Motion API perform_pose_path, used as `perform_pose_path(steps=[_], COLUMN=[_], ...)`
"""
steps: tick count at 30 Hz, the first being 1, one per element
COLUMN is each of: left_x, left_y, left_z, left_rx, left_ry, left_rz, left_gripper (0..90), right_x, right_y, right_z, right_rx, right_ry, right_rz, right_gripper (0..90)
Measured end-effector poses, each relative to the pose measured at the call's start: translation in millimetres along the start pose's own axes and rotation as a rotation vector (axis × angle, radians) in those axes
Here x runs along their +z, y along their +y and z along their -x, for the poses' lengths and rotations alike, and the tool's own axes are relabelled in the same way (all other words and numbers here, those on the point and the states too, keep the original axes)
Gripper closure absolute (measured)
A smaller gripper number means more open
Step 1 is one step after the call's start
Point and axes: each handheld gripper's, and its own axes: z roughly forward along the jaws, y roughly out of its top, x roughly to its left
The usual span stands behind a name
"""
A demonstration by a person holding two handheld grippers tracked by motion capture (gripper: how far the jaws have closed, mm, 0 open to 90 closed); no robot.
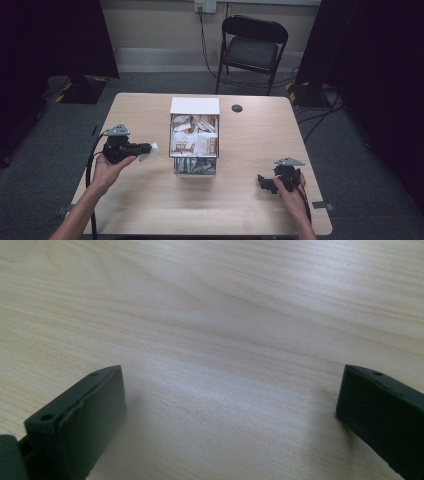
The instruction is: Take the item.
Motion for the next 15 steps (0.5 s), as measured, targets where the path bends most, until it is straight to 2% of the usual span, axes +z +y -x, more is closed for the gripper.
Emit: perform_pose_path(steps=[3, 5, 9, 13, 15], left_x=[3.3, 6.9, 20.2, 29.6, 33.6], left_y=[-1.3, -4.4, -11.0, -13.3, -16.4], left_z=[-0.5, -2.9, -3.6, -5.6, -7.0], left_rx=[0.0, -0.017, -0.018, -0.022, -0.042], left_ry=[0.003, 0.005, 0.002, 0.01, 0.008], left_rz=[-0.007, -0.005, -0.057, -0.077, -0.08], left_gripper=[82.3, 82.4, 82.3, 82.4, 82.4], right_x=[0.0, 0.0, 0.0, 0.0, 0.0], right_y=[0.0, 0.0, 0.0, 0.0, 0.0], right_z=[0.0, 0.0, 0.1, 0.1, 0.1], right_rx=[0.0, -0.001, -0.001, -0.002, -0.002], right_ry=[0.0, 0.001, 0.0, 0.0, 0.0], right_rz=[0.0, 0.0, -0.001, 0.0, 0.0], right_gripper=[0.0, 0.0, 0.0, 0.0, 0.0])
